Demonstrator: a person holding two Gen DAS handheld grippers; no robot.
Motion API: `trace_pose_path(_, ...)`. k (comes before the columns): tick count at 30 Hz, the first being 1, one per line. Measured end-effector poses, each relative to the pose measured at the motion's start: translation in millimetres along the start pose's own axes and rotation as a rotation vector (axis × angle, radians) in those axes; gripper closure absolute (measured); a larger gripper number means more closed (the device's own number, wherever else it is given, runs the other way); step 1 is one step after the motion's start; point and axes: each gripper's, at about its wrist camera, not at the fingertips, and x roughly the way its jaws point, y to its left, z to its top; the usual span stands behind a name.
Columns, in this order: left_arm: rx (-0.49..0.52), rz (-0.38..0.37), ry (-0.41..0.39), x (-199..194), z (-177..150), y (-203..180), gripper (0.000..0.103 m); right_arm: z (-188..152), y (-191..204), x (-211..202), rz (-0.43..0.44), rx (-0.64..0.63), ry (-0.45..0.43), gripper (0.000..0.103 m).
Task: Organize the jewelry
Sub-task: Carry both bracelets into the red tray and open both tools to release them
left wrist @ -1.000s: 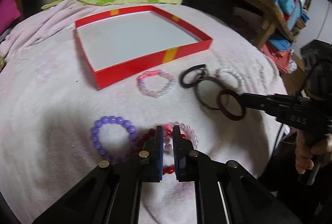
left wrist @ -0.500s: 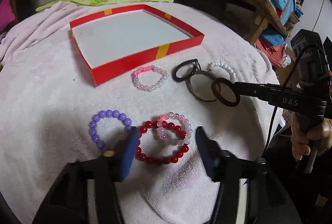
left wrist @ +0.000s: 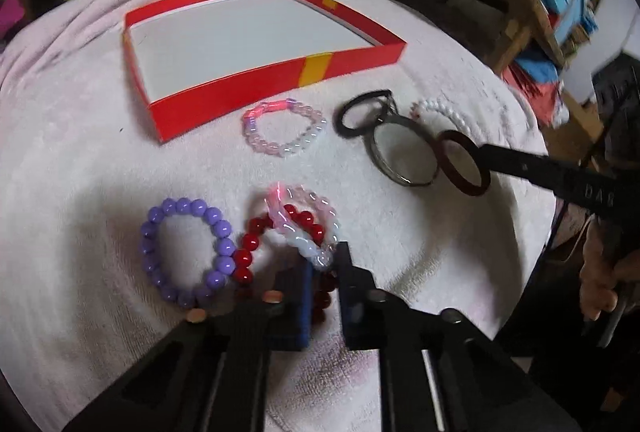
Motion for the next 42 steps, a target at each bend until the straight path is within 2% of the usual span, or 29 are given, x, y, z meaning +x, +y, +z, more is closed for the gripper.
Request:
trace_pose_path(3,0.02,0.008,-0.037,-6.6,1.7,-3.1,0.094,2.3,-1.6,-1.2,0.001,0.004,-0.007,0.097)
trace_pose_path(9,0.046,-0.073,-0.146,-33.3,9.5,-6.4,0.094,14.9,-3.3,-6.6,0.004,0.023,-0.061,0.097)
trace_pose_path(21,0.038,-0.144,-0.31,-66.0,26.2,-8.1,0.094,70.6,1.3,6.2,0.051,0.106,-0.179,0.097)
trace_pose_path(30,-0.039,-0.159,-0.331,-65.1,37.7,5.5,0.094,100.5,-7.8,29.7,0.087,0.19,-0.188,0.097)
trace_pose_path(34,-0.082,-0.178,-0.372,-69.9,53.7,16.4,0.094,110.3,-10.5,38.9,0.121,0.222,-0.178,0.098)
trace_pose_path(42,-0.187,-0.088,-0.416,-51.6,107.9,52.6,0.094,129.6,-0.1,71.8,0.123,0.22,-0.143,0.097)
